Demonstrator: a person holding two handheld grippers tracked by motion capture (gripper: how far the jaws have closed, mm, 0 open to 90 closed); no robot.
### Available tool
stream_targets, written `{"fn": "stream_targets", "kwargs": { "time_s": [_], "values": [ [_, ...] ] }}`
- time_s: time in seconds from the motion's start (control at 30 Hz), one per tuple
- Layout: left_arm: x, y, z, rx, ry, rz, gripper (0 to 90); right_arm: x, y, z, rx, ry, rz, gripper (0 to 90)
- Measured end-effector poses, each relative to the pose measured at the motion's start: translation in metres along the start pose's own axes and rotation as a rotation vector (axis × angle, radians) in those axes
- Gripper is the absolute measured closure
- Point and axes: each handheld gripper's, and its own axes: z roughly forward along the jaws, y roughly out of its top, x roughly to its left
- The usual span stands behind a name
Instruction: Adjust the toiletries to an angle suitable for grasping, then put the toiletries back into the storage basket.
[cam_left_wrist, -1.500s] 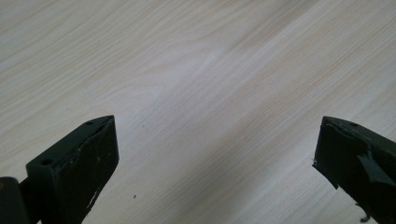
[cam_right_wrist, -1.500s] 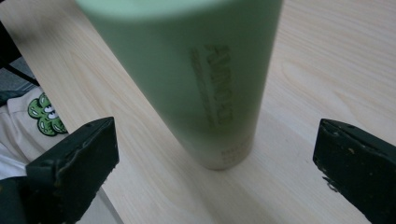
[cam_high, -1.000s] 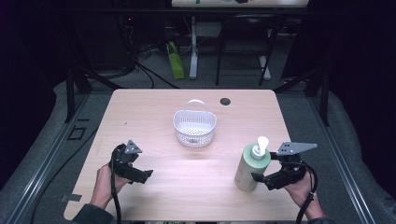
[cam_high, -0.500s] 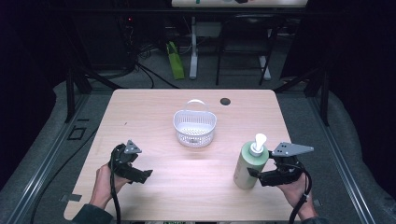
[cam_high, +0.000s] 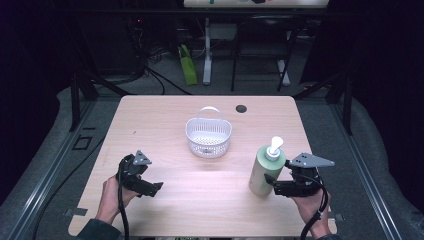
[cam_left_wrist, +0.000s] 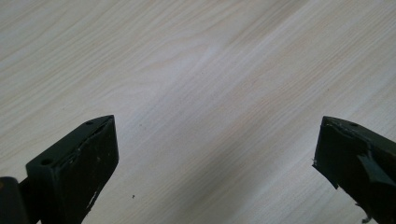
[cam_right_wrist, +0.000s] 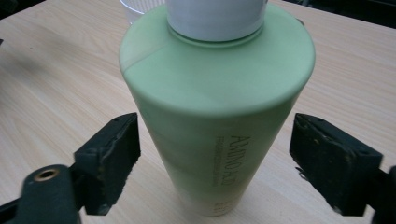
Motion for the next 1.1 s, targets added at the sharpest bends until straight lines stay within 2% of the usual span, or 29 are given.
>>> {"fn": "stream_targets", "kwargs": {
  "time_s": [0.1,0.4,0.67,1.1],
  "values": [
    [0.000,0.000,0.000,-0.003,0.000,-0.001,0.0,-0.004,-0.002,-0.001,0.004,0.022,0.006,10.8],
    [0.000,0.000,0.000,0.001,-0.001,-0.003,0.0,-0.014,-0.002,-0.008,-0.003,0.047,0.038,1.3],
    [-0.001,-0.002,-0.001,-0.001,0.001,-0.006,0.0,-0.015,0.001,-0.009,-0.017,0.063,0.037,0.0],
    [-0.003,-0.001,0.001,0.002,-0.004,0.001,0.0,-0.018,0.007,-0.013,-0.052,0.072,0.004,0.0]
  ]
}}
